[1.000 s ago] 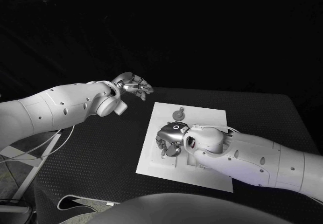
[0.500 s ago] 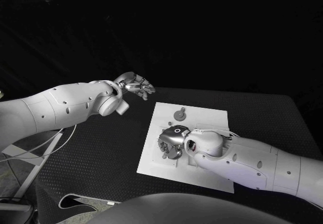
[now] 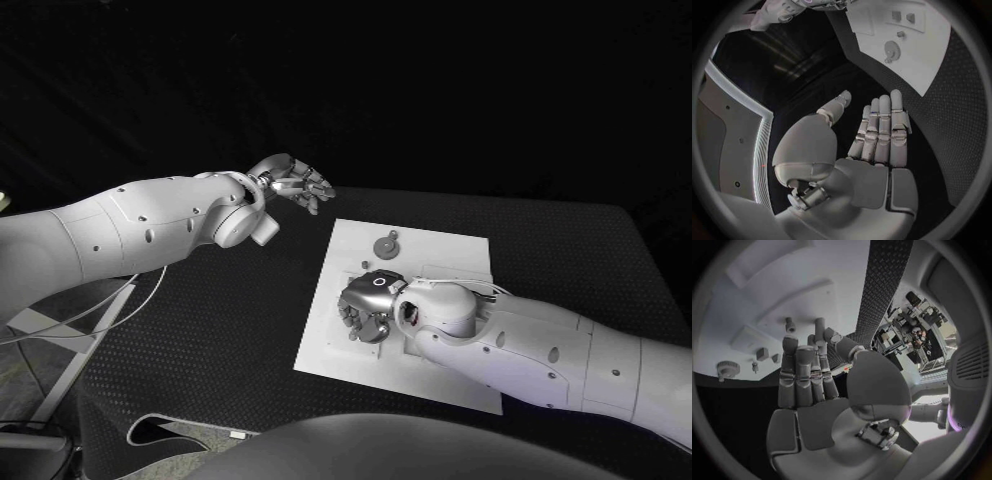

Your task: Assemble the parts on the task board

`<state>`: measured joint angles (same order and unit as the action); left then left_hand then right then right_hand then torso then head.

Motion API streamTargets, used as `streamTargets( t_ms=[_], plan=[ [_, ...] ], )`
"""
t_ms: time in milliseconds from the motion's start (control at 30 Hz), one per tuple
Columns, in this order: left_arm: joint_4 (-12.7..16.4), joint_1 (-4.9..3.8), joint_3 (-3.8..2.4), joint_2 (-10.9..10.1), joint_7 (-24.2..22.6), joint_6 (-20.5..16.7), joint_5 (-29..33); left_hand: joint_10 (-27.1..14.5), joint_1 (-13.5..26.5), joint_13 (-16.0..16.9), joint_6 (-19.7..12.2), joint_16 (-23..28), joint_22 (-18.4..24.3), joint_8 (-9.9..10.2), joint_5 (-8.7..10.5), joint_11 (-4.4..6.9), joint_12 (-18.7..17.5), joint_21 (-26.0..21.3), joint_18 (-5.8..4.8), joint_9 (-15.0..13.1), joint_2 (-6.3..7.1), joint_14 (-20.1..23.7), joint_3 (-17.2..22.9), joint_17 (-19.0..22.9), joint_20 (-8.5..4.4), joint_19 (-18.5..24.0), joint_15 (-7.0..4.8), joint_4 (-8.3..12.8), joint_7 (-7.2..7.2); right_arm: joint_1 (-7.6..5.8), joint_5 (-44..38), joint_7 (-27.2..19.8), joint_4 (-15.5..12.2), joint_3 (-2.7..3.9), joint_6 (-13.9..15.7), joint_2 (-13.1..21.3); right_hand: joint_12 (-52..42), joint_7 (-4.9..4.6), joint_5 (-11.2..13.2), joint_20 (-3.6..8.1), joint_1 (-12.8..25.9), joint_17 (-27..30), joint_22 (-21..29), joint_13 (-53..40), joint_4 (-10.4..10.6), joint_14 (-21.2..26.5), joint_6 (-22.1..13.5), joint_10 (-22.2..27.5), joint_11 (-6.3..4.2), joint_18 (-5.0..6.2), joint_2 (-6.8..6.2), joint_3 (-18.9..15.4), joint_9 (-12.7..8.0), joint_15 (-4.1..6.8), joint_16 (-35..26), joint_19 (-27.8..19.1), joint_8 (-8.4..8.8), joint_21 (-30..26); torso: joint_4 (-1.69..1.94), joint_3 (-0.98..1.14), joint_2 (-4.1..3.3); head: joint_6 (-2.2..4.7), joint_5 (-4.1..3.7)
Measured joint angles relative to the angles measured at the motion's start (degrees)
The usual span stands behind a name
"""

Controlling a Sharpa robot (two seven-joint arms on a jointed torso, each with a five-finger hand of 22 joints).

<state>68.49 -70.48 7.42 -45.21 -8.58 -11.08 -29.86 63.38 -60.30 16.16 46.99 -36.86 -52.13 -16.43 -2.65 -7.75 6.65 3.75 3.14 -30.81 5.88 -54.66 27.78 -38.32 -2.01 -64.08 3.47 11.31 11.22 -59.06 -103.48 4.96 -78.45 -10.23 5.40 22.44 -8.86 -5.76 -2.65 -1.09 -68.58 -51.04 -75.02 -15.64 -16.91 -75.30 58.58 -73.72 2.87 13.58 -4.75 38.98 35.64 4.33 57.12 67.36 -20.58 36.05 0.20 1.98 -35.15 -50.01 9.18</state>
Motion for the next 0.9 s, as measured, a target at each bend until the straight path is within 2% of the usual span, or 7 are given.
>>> streamTargets(
  t_ms=[467,633,800,900],
  plan=[
    [0.1,0.00,0.00,0.0,0.0,0.0,0.0,0.0,0.0,0.0,0.0,0.0,0.1,0.0,0.00,0.00,0.0,0.0,0.13,0.0,0.00,0.0,0.0,-0.1,0.00,0.0,0.00,0.0,0.00,0.34,-0.2,0.1,0.8,-0.10,-0.1,-1.3,0.0,0.00,0.2,0.00,0.3,0.0,0.0,0.0,0.1,0.1,0.0,0.0,0.00,-0.01,0.27,0.1,0.1,-0.07,0.2,0.0,0.00,0.0,0.01,-0.03,0.01,0.00,-0.09],
    [0.1,-0.02,0.00,-0.2,0.0,0.0,0.0,0.0,0.0,0.0,0.0,0.0,0.1,0.0,0.00,0.00,0.0,0.0,0.14,0.0,0.00,0.0,0.0,-0.1,0.00,0.0,0.00,0.0,0.00,0.36,0.0,0.0,0.8,-0.13,-0.1,-1.3,0.0,-0.42,0.3,-0.01,0.4,0.0,0.0,0.0,0.1,0.1,-0.4,0.0,0.00,-0.02,0.40,0.1,0.2,-0.07,0.2,0.0,0.04,0.0,-0.02,-0.01,0.02,0.00,-0.10],
    [0.1,-0.04,0.00,-0.2,0.1,0.0,0.0,0.0,0.0,0.0,0.0,0.0,0.1,0.0,0.00,0.00,0.0,0.0,0.16,0.0,0.00,0.0,0.0,-0.1,0.00,0.0,0.00,0.0,0.00,0.36,0.5,-0.2,1.0,-0.14,0.1,-1.3,1.2,-0.99,0.3,0.13,0.4,0.1,0.0,0.0,0.1,0.1,-1.6,0.0,0.00,-0.04,0.40,0.1,0.2,-0.08,0.2,-0.1,1.14,0.3,-0.08,0.03,0.04,0.00,-0.08],
    [0.1,-0.04,0.00,-0.2,0.1,0.0,0.0,0.0,0.0,0.0,0.0,0.0,0.1,0.0,0.00,0.00,0.0,0.0,0.17,0.0,0.00,0.0,0.0,-0.1,0.00,0.0,0.00,0.0,0.00,0.38,1.1,-0.4,1.2,-0.15,0.5,-1.2,2.2,-1.55,0.0,0.32,0.4,0.2,0.0,-0.2,0.1,0.5,-3.6,0.6,-0.16,-0.12,0.32,-0.7,-0.2,-0.47,0.5,-0.3,2.37,0.3,-0.08,0.04,0.05,0.00,-0.20]
  ],
)
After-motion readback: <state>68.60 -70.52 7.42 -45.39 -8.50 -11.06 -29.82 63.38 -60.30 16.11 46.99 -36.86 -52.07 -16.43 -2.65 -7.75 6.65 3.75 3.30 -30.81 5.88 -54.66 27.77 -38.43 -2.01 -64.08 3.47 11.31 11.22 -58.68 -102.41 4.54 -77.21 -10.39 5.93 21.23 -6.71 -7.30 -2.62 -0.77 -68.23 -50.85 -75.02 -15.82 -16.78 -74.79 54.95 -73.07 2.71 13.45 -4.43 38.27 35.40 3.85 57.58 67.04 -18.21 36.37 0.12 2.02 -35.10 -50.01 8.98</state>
